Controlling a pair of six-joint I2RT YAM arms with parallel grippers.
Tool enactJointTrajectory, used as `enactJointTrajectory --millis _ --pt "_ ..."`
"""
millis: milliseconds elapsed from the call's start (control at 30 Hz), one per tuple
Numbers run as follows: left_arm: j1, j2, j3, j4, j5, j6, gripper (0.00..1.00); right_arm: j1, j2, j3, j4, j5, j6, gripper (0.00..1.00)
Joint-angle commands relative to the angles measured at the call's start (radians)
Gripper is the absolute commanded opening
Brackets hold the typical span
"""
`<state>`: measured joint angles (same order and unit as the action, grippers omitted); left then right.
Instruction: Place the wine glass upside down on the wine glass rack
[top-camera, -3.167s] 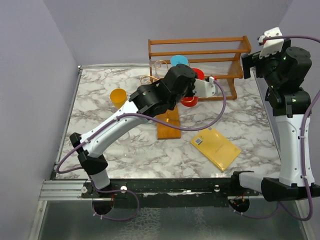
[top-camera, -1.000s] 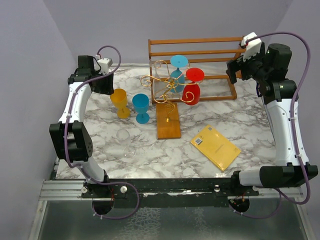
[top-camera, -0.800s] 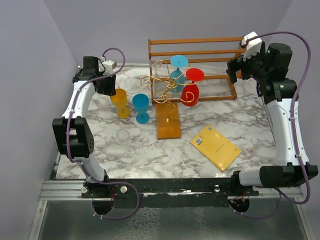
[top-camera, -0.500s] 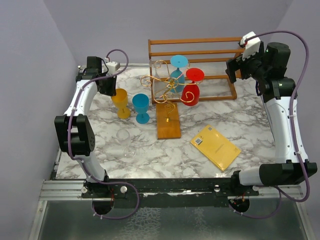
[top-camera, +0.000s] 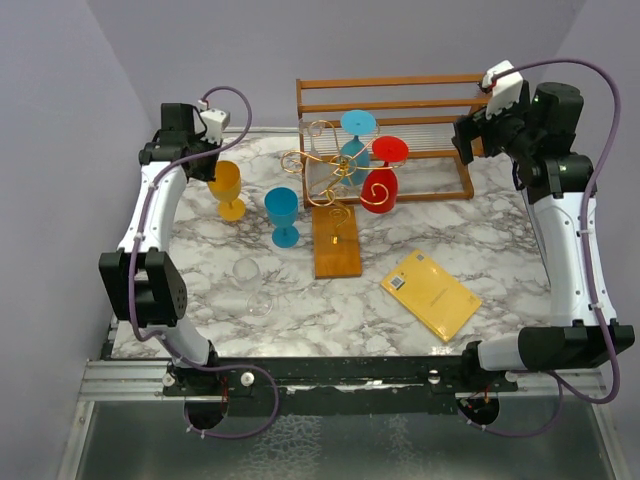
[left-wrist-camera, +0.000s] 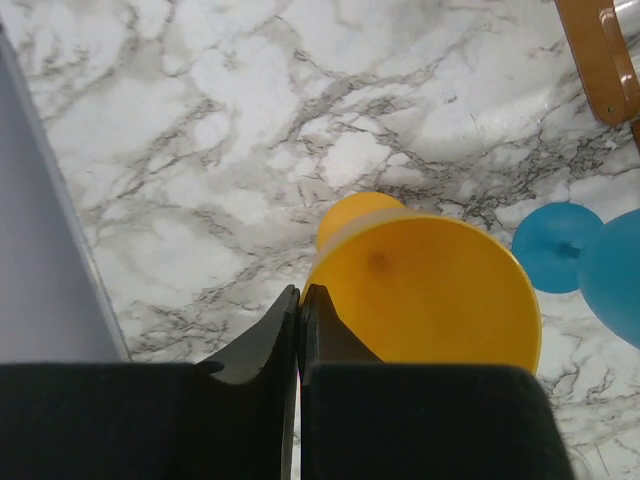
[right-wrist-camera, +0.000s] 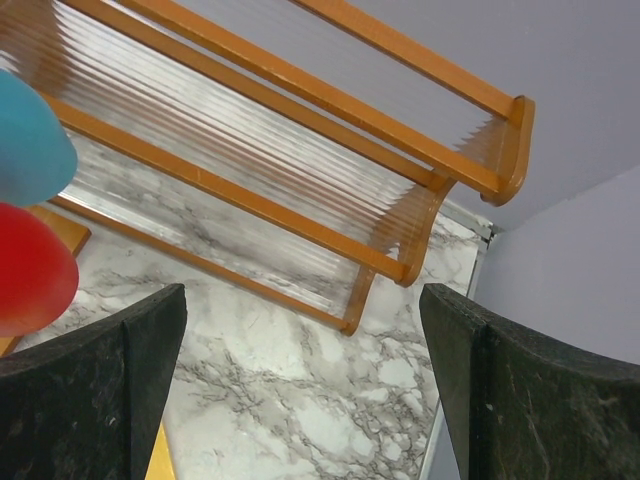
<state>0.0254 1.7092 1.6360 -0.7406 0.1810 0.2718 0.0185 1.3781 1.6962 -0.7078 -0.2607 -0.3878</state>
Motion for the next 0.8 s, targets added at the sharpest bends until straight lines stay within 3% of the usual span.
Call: enactJointTrajectory --millis 0,233,467,767 --pt "-0.002 -0.141 0.039 0.072 -0.12 0.001 0.0 0.004 0.013 0.067 -0.021 -0.011 0.028 1.0" --pt "-0.002 -0.229 0.155 0.165 -0.139 -0.09 0.0 0.005 0.063 0.161 -0.032 -0.091 0.109 0.98" --pt "-0.015 -0.203 0.402 0.183 0.004 -0.286 0.0 0.087 0.131 0.273 -0.055 -0.086 0.164 0.95" --pt "-0.157 -0.226 0.406 0.331 0.153 -0.532 0.0 0.211 0.198 0.37 -0.033 -0.189 0.25 0.95"
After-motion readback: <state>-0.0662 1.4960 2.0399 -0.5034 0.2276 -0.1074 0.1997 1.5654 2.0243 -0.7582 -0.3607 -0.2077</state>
